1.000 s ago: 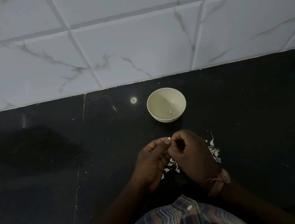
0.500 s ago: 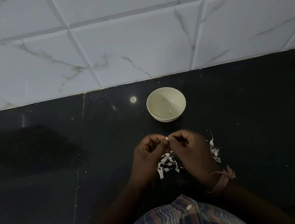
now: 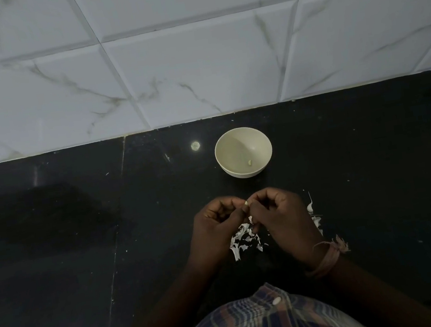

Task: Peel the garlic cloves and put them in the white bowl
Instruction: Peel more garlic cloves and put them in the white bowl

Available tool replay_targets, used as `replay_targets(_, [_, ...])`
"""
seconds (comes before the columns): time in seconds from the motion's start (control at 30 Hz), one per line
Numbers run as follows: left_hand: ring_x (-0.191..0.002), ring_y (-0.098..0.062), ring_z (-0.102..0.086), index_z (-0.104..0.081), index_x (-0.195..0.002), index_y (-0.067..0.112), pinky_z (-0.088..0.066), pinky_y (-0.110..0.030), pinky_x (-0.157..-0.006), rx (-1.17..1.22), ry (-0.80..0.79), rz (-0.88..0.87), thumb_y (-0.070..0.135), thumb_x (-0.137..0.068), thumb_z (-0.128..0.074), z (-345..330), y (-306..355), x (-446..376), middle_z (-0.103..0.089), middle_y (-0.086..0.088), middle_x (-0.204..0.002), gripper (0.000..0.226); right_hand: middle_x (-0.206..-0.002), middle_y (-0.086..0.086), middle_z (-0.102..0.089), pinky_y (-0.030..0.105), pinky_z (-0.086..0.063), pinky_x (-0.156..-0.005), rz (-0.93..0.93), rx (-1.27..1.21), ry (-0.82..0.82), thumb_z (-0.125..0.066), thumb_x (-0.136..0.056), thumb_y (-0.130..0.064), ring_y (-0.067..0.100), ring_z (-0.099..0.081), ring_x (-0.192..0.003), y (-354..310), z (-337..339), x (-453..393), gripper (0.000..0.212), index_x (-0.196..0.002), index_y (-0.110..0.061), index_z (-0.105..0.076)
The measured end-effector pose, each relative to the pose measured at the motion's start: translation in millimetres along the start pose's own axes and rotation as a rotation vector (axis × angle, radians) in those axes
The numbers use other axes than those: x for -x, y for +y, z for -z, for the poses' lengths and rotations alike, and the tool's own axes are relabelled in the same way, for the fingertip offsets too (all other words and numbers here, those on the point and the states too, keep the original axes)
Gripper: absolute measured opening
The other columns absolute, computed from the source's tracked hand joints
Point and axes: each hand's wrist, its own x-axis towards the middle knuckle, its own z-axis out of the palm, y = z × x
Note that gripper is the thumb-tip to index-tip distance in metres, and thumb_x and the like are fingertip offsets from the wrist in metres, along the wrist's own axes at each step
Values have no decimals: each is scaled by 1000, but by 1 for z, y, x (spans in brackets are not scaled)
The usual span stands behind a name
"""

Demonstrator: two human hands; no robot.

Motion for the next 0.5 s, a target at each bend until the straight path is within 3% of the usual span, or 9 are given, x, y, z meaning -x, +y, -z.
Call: replay_targets(0.5, [-83, -30, -74, -76, -97, 5, -60, -35, -76, 89, 7, 100, 3, -93, -68, -3, -2, 0, -76, -22, -94, 9, -57, 3, -65, 27, -47, -50, -64, 1, 15, -67, -90, -11, 18, -59, -48, 7, -2, -7, 7, -86, -6, -69])
